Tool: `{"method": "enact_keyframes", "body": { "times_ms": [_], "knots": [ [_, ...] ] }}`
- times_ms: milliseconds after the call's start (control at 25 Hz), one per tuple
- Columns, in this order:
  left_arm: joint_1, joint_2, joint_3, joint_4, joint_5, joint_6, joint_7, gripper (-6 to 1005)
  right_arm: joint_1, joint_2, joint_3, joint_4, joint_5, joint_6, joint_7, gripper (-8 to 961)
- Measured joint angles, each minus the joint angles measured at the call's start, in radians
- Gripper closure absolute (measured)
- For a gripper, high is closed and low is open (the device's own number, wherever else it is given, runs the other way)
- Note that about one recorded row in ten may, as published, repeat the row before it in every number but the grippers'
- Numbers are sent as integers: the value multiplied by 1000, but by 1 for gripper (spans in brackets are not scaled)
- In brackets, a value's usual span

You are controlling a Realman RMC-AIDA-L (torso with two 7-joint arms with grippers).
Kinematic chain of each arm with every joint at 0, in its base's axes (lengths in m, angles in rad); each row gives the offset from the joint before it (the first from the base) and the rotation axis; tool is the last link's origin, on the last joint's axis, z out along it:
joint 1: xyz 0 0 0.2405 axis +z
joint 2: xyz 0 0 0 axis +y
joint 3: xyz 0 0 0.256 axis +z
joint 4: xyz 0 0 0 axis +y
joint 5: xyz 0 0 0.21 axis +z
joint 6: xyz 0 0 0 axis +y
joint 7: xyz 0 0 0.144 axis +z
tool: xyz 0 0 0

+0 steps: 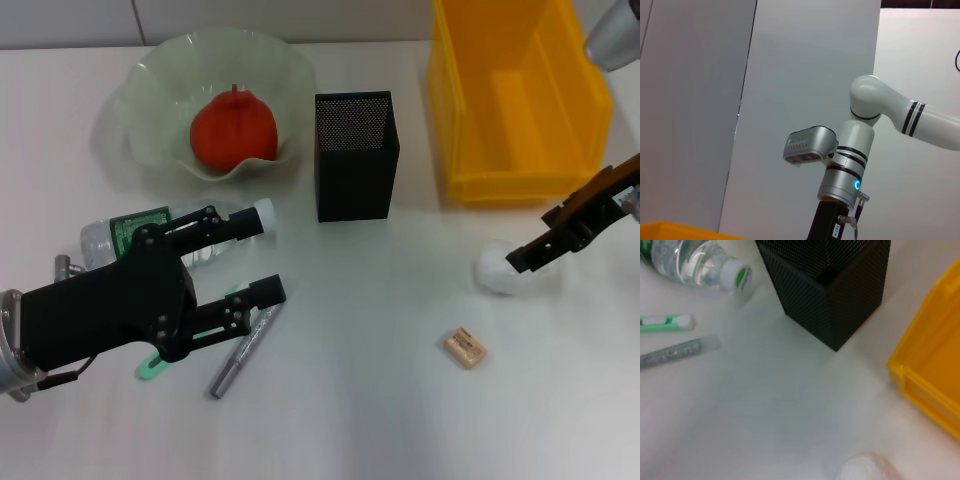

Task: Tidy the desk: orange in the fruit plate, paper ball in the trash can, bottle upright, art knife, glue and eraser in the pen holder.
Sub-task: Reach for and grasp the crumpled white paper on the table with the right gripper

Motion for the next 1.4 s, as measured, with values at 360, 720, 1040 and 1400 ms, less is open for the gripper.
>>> {"method": "enact_keyframes", "body": {
  "times_ms": [360, 720, 1040, 1400],
  "knots": [
    [-1, -1, 0, -16, 0, -9, 6, 305, 4, 2, -68, 75, 15, 82, 1, 250],
    [-1, -1, 0, -16, 0, -15, 6, 307, 6, 4, -104, 111, 41, 136, 2, 254],
    [-1, -1, 0, -16, 0, -21, 6, 310, 6, 4, -140, 137, 41, 176, 2, 258],
    [-1, -1, 0, -16, 0, -28, 6, 312, 6, 3, -142, 146, 36, 181, 2, 263]
  ]
}}
